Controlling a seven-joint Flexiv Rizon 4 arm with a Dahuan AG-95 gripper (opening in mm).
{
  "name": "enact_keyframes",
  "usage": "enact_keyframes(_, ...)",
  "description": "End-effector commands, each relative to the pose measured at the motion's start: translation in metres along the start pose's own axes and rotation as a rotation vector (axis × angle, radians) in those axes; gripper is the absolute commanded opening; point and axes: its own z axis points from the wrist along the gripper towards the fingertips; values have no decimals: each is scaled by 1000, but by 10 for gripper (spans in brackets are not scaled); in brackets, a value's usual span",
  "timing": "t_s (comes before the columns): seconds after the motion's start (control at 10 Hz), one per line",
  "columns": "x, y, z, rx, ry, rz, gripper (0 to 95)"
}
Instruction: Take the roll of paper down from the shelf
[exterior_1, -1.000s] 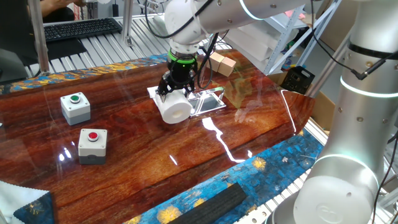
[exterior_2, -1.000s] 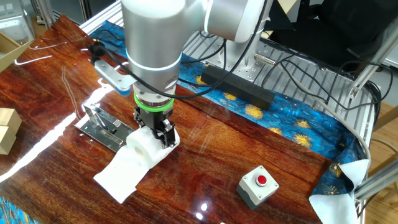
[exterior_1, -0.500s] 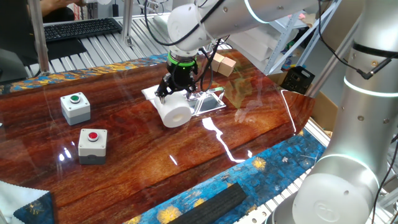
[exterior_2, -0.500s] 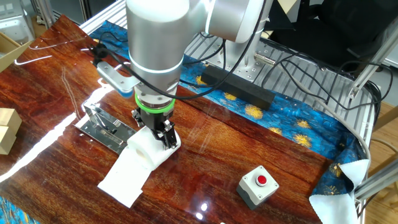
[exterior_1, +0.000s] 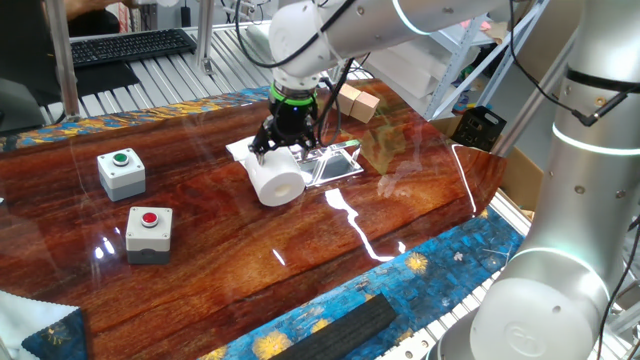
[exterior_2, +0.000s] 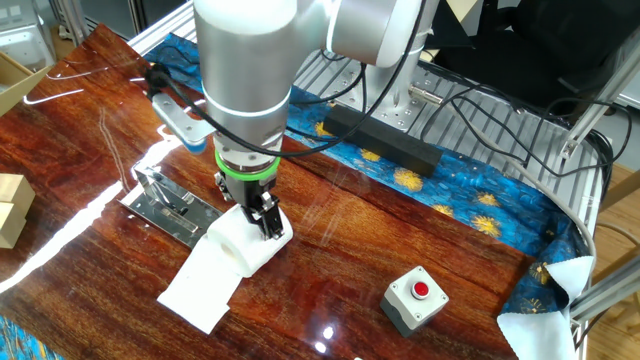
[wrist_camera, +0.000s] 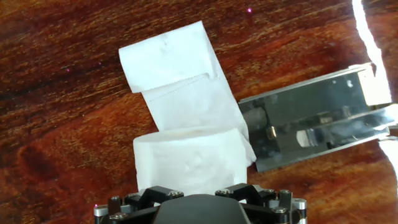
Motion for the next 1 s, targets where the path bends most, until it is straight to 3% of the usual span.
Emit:
enact_keyframes(0.1,5,-2,-12,5,-20,0,950)
enact_keyframes(0.3,12,-7,-36,14,-20,-63,950)
enact_keyframes(0.7,30,-28,-65,34,3,-200,950)
enact_keyframes(1.0,41,-43,-69,53,12,-259,950)
